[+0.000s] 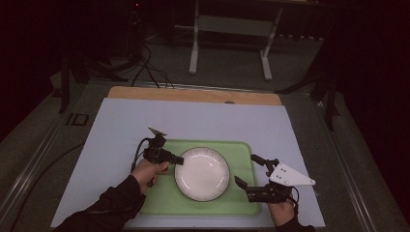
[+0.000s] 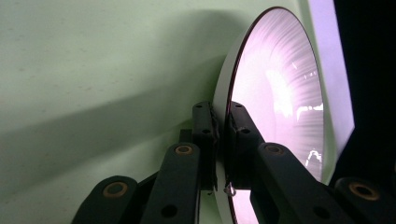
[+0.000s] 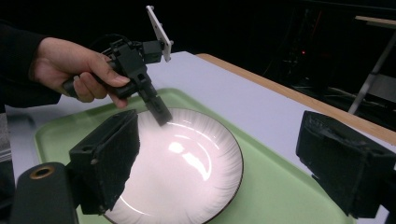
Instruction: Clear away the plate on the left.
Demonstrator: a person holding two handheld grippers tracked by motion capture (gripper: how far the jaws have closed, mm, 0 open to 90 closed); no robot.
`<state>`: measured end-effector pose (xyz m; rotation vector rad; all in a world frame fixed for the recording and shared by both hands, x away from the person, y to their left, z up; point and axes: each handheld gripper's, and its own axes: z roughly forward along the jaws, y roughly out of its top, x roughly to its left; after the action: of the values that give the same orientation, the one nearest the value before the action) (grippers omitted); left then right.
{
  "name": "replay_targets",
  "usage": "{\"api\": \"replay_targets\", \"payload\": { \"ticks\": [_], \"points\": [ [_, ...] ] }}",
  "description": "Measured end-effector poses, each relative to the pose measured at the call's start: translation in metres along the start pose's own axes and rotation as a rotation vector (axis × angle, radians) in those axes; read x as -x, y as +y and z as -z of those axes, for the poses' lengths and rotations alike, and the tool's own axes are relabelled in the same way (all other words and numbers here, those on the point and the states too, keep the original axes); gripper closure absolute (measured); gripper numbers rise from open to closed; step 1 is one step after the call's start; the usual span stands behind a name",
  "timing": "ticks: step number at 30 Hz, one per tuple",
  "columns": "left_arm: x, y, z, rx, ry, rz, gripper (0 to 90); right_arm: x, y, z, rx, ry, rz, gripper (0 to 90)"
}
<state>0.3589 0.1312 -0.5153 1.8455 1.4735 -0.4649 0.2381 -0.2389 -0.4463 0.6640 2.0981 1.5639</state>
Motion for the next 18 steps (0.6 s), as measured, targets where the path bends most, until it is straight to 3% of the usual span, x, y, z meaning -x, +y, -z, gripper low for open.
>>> {"api": "replay_targets", "payload": {
  "ticks": [3, 6, 11, 18],
  "points": [
    [-0.0017, 0.0010, -0.0020, -0.006, 0.007, 0.007, 84.0, -0.0001, 0.0001, -0.0002, -0.001, 0.000, 0.001, 13.3],
    [-0.0032, 0.0002, -0.0054, -0.011, 0.047, -0.001, 84.1, -0.0004, 0.0001, -0.0004, -0.001, 0.001, 0.005, 13.3],
    [-0.0051, 0.0002, -0.0068, -0.008, 0.032, 0.001, 81.6, 0.0001, -0.0004, -0.0007, -0.005, 0.000, 0.002, 13.3],
    [0.0039, 0.0037, 0.0013, 0.014, 0.063, -0.066, 72.7, -0.0008, -0.0002, -0.0011, -0.008, 0.001, 0.002, 13.3]
  ]
}}
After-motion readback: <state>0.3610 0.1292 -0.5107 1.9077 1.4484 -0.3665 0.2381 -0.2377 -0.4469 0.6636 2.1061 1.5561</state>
